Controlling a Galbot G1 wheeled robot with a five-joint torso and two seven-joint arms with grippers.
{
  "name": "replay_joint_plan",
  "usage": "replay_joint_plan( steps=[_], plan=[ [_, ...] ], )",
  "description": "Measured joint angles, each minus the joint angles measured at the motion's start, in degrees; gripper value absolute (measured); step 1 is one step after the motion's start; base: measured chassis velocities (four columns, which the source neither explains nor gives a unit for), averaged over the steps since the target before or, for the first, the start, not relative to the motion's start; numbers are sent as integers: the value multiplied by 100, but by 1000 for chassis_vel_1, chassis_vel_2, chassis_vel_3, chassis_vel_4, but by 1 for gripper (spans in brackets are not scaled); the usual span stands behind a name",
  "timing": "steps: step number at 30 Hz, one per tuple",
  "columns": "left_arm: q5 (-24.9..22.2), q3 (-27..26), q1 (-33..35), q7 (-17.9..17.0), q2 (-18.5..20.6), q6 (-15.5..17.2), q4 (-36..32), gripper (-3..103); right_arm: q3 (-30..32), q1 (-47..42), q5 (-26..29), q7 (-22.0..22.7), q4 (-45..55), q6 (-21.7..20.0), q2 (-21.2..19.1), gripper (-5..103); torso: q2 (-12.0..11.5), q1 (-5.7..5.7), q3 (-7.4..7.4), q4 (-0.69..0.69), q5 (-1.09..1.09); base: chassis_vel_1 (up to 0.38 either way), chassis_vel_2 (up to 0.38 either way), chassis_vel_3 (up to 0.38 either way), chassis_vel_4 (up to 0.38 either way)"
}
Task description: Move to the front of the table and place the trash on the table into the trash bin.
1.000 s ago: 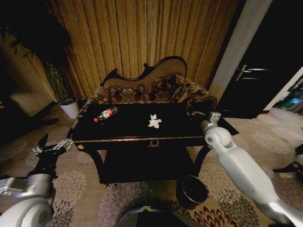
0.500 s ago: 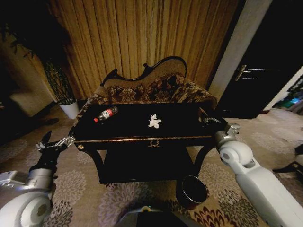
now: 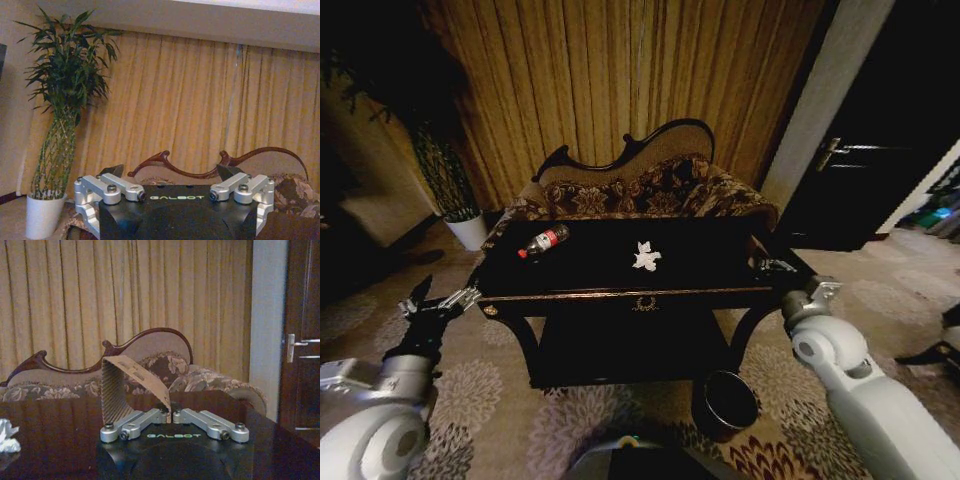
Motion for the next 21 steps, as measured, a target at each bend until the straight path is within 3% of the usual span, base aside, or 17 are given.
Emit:
replay_joint_plan(
  steps=[21],
  plan=[
    [19, 16, -2, 20, -42, -14, -62, 100, -115, -1, -98, -10, -145, 54, 174, 0, 1, 0, 0, 0, 0, 110, -104, -110, 103]
  ],
)
